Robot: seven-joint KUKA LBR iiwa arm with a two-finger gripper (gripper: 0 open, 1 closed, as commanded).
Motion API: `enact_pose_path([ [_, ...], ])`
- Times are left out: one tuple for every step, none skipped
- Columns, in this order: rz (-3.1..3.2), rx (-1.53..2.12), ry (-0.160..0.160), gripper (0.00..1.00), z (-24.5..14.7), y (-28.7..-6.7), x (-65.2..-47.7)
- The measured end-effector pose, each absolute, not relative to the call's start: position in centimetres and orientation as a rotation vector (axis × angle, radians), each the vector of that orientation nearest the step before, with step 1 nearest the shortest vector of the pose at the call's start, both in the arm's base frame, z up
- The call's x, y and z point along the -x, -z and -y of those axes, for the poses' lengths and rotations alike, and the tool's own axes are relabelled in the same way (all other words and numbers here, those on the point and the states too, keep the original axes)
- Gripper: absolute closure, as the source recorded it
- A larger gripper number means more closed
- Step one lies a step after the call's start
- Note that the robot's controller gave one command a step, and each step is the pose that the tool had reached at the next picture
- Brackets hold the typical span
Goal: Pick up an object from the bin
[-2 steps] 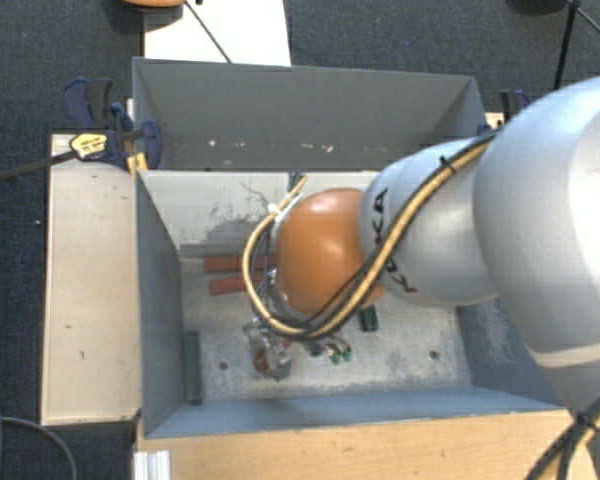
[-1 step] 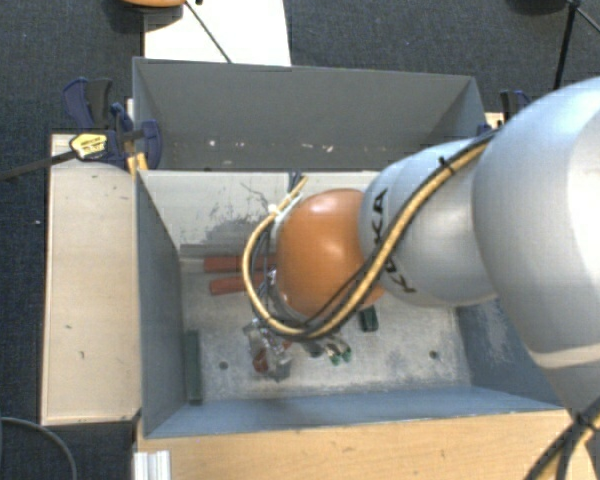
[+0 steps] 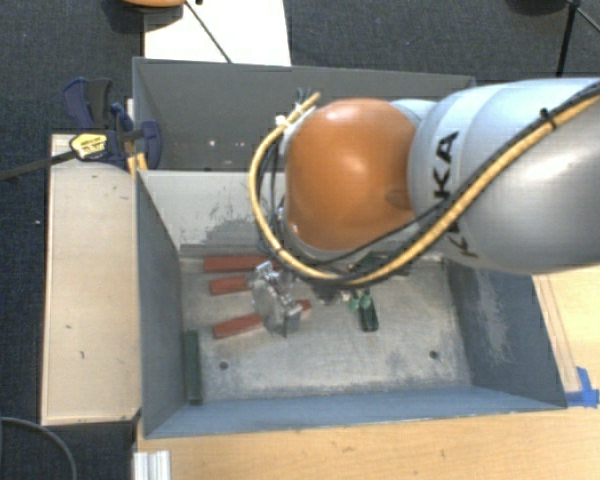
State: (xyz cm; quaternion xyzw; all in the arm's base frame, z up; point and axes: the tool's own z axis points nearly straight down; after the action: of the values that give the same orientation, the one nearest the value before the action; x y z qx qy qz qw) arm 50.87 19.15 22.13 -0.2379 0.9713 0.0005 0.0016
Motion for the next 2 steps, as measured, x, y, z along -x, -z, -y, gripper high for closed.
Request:
enact_pose_path([
  [-3.05,0.744,-0.002,1.0,-19.1,-22.1,-50.9],
  [-3.109,0.47,0.0,0.0,-20.0,-14.7,-50.4],
])
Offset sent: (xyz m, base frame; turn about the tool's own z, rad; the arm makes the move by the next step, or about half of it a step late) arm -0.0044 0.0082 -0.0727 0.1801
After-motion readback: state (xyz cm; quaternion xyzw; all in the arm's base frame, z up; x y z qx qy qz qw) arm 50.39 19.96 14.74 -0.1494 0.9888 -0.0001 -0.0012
